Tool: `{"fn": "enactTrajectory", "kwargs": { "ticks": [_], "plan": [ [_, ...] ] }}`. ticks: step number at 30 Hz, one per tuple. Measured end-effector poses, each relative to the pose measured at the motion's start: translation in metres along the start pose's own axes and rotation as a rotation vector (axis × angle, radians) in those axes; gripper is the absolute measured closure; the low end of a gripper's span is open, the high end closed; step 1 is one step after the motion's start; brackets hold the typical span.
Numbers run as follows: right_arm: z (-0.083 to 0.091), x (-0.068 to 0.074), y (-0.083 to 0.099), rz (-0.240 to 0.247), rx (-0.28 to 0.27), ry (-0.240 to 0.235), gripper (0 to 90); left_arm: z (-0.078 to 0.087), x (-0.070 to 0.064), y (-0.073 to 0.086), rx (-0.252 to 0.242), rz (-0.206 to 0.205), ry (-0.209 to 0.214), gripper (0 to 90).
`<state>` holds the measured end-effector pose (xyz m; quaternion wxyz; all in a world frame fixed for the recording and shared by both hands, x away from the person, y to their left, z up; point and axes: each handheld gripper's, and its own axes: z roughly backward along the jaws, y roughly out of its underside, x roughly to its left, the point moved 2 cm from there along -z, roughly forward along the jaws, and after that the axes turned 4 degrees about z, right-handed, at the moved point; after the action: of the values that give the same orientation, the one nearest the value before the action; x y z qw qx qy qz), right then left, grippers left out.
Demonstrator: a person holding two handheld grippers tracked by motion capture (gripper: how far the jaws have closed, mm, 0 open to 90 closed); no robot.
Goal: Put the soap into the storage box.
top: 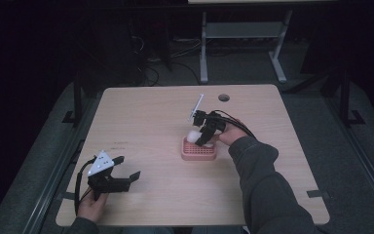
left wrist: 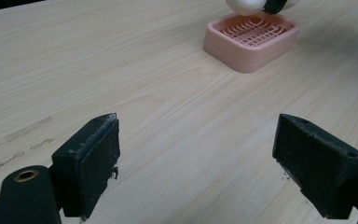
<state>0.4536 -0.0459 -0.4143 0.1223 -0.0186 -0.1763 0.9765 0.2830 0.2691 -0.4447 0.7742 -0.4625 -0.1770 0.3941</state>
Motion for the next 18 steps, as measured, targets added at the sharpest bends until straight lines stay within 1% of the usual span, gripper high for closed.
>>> {"fn": "enactTrajectory", "kwargs": {
  "ticks": [11, 12, 18],
  "plan": [
    [-0.008, -0.001, 0.0, 0.003, 0.011, -0.023, 48.7, 0.0, 0.0, 0.0, -0.003, 0.006, 0.002, 14.4],
    [-0.01, -0.001, 0.0, 0.006, 0.022, -0.021, 48.7, 0.0, 0.0, 0.0, -0.001, 0.004, 0.002, 14.5],
    [-0.013, -0.001, 0.0, 0.009, 0.021, -0.024, 48.7, 0.0, 0.0, 0.0, 0.001, 0.003, 0.004, 14.5]
  ]
}}
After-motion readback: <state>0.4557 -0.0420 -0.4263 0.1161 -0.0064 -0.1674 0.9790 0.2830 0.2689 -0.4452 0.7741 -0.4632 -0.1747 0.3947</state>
